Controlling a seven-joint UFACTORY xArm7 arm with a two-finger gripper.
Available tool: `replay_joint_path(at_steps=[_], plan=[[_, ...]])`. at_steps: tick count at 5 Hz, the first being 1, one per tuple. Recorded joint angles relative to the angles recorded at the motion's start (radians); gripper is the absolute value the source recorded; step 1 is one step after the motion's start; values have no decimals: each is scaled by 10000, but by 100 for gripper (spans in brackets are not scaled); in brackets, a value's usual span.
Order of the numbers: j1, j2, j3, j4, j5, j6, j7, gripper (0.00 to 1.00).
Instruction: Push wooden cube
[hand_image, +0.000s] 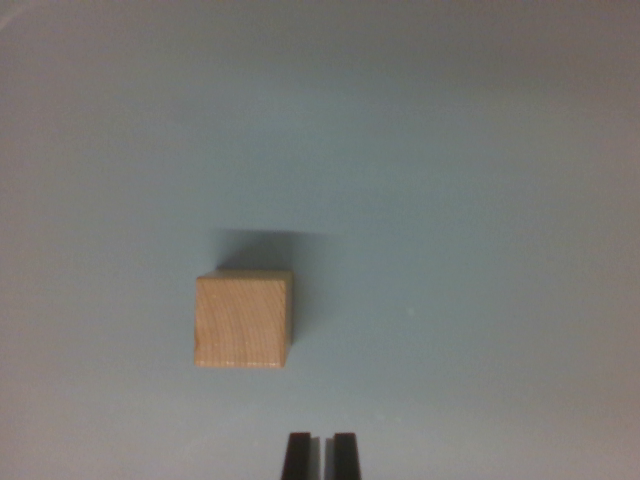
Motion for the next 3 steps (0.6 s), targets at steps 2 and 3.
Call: replay_joint_path(at_steps=[2, 3], plan=[[59, 104, 53, -386, -26, -472, 102, 0], [119, 209, 107, -776, -52, -949, 204, 0]])
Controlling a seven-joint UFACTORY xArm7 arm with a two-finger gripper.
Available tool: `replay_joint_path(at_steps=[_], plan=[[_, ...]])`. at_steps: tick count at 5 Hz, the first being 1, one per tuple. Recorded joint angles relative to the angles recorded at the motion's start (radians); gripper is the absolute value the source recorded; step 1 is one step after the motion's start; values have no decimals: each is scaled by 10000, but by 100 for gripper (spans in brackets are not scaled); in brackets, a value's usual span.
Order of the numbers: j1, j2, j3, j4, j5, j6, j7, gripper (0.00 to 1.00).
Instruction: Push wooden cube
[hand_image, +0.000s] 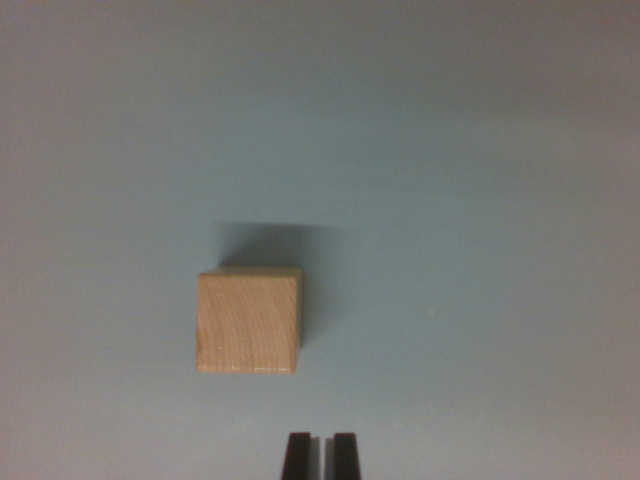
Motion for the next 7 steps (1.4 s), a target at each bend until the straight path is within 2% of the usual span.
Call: replay_joint_path(at_steps=[1, 2, 3, 4, 5, 6, 7], plan=[[0, 0, 0, 0, 0, 0, 0, 0], [57, 99, 51, -370, -25, -452, 97, 0], [57, 99, 51, -370, -25, -452, 97, 0], [115, 202, 103, -751, -50, -918, 198, 0], [115, 202, 103, -751, -50, -918, 198, 0], [172, 301, 154, -1121, -75, -1371, 295, 0], [172, 301, 154, -1121, -75, -1371, 295, 0]])
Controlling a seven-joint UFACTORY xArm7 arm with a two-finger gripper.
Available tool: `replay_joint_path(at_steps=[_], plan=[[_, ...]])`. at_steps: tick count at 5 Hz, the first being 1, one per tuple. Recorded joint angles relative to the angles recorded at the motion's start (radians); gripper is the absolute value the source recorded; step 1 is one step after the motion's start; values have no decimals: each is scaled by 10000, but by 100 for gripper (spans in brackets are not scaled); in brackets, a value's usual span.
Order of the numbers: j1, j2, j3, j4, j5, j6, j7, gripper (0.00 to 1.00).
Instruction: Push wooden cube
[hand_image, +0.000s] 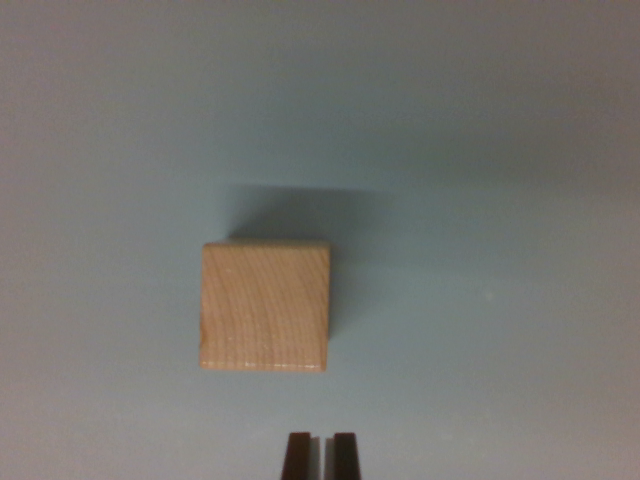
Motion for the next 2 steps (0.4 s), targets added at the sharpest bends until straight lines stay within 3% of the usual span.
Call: replay_joint_path(at_steps=[1, 2], plan=[[55, 96, 49, -356, -24, -436, 94, 0], [55, 96, 49, -356, -24, -436, 94, 0]])
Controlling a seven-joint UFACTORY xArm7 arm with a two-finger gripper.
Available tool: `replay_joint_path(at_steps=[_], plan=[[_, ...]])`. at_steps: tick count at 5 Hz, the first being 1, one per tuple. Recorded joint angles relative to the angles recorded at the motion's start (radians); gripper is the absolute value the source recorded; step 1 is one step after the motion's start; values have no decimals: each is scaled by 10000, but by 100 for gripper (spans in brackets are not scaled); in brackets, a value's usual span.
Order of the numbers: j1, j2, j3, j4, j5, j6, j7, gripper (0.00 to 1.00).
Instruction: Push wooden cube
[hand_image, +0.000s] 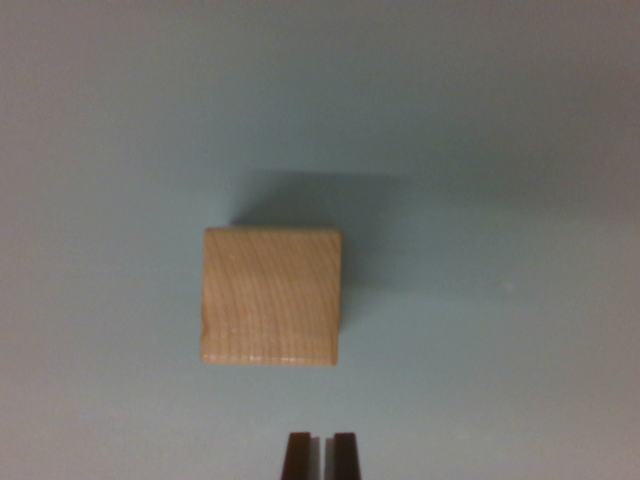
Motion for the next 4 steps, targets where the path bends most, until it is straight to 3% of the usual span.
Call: replay_joint_path(at_steps=[1, 2, 3, 4], plan=[[52, 91, 47, -340, -23, -416, 90, 0], [52, 91, 47, -340, -23, -416, 90, 0], [101, 177, 91, -659, -44, -806, 173, 0], [101, 177, 91, -659, -44, -806, 173, 0]])
